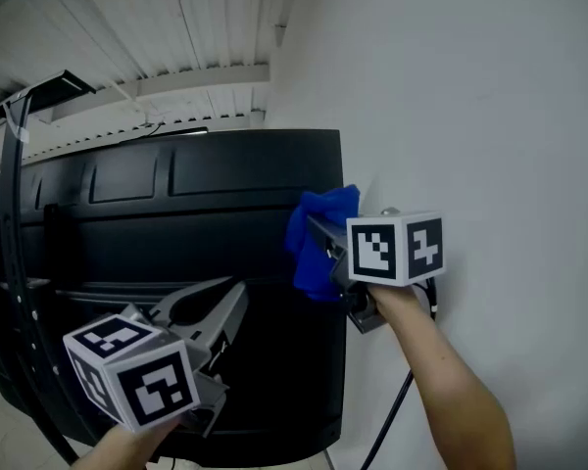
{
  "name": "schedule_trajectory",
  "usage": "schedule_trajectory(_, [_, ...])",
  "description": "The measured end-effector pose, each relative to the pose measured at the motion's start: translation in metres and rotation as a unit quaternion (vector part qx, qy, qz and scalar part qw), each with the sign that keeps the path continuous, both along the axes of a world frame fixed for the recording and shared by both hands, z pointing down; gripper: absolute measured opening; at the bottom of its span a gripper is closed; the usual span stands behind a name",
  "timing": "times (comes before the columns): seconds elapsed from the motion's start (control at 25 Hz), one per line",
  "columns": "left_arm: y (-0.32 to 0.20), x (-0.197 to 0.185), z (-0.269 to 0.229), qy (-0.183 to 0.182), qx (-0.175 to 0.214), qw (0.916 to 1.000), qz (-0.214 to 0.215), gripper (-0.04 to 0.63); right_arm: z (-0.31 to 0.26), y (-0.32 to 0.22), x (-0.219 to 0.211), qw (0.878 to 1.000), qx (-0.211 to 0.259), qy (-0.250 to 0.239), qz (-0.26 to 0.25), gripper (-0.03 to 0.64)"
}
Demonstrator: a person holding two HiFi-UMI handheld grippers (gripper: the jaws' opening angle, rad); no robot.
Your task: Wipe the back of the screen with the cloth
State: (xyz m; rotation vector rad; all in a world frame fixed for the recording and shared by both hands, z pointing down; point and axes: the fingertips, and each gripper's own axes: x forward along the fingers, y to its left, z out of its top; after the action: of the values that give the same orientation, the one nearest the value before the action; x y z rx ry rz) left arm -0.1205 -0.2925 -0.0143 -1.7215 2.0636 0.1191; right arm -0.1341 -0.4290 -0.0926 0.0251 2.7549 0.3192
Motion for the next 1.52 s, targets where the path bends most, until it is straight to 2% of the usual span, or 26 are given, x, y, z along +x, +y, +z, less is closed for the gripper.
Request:
schedule_trajectory(0.16, [-0.016, 0.005, 0.005, 0.009, -0.01, 0.9999, 0.005, 0.005, 0.005, -0.026, 0.01, 1.0, -0.017, -0.001, 0.014, 0.052])
schedule_trajectory(0.36, [-0.022, 0.01, 0.013, 0.004, -0.025, 0.9997, 0.006, 0.005, 0.008, -0.015, 0.014, 1.0, -0.018, -0.006, -0.01, 0.052])
schedule_trajectory(0.48, [-0.02, 0.011, 0.029, -0.002, -0.042, 0.999, 0.017, 0.006, 0.015, 0.019, 0.018, 0.998, -0.008, -0.02, -0.051, 0.052])
schedule_trajectory(0.6, [-0.008, 0.006, 0.049, 0.009, -0.043, 0.9987, 0.027, 0.006, 0.035, 0.068, 0.016, 0.993, 0.002, -0.033, -0.113, 0.052])
schedule_trajectory(0.72, [0.004, -0.005, 0.069, 0.021, -0.045, 0.9986, 0.018, 0.008, 0.069, 0.106, -0.006, 0.988, 0.014, -0.018, -0.152, 0.052])
schedule_trajectory(0.88, [0.015, -0.02, 0.091, 0.027, -0.059, 0.9979, -0.009, 0.008, 0.103, 0.127, -0.049, 0.988, 0.025, 0.006, -0.154, 0.052])
schedule_trajectory(1.2, [0.03, -0.046, 0.115, 0.049, -0.071, 0.9952, -0.047, 0.008, 0.135, 0.149, -0.101, 0.983, 0.008, 0.028, -0.182, 0.052])
schedule_trajectory(1.36, [0.026, -0.048, 0.121, 0.054, -0.073, 0.9946, -0.05, 0.008, 0.14, 0.143, -0.104, 0.986, 0.017, 0.024, -0.167, 0.052])
schedule_trajectory(1.52, [0.011, -0.04, 0.121, 0.043, -0.075, 0.9954, -0.042, 0.008, 0.138, 0.123, -0.089, 0.991, 0.03, 0.015, -0.13, 0.052])
